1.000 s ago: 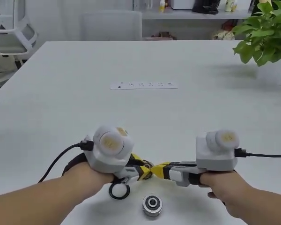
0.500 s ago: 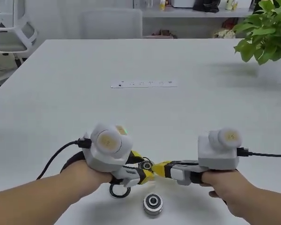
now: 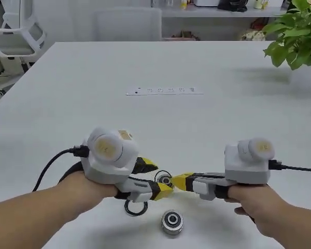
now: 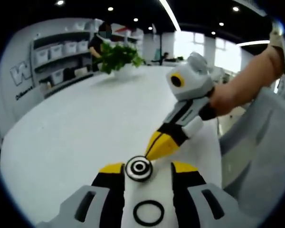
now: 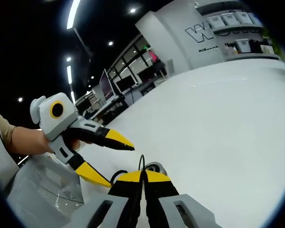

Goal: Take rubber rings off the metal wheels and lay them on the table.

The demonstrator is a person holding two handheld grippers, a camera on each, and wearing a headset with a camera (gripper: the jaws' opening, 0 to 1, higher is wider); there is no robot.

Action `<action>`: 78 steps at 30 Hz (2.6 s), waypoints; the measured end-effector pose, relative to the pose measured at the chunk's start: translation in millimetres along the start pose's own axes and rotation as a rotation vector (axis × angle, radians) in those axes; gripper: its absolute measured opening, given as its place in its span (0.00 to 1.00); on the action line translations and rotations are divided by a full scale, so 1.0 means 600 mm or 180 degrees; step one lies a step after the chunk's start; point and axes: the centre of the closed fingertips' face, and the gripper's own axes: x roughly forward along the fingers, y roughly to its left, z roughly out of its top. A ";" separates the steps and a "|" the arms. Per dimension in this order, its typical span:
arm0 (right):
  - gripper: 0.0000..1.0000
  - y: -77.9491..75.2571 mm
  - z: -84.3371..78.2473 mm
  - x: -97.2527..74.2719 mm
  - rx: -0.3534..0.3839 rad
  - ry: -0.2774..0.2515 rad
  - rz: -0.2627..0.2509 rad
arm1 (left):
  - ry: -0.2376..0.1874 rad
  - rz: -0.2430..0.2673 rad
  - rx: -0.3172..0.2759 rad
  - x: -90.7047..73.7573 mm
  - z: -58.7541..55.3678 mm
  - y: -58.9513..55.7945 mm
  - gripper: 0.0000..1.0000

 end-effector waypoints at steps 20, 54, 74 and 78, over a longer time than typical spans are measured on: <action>0.00 0.040 0.027 0.000 -0.0129 -0.0047 0.0161 | -0.0203 0.0101 -0.0055 -0.087 0.014 0.004 0.53; 0.00 0.097 0.013 0.036 -0.0321 0.0276 0.0448 | -0.0250 0.0416 -0.0243 -0.189 -0.036 0.021 0.70; 0.00 0.098 -0.038 0.067 -0.0142 0.0603 0.0519 | -0.0210 0.0487 -0.0297 -0.207 -0.057 0.021 0.73; 0.00 0.097 -0.041 0.067 -0.0089 0.0623 0.0524 | -0.0206 0.0484 -0.0296 -0.206 -0.058 0.020 0.73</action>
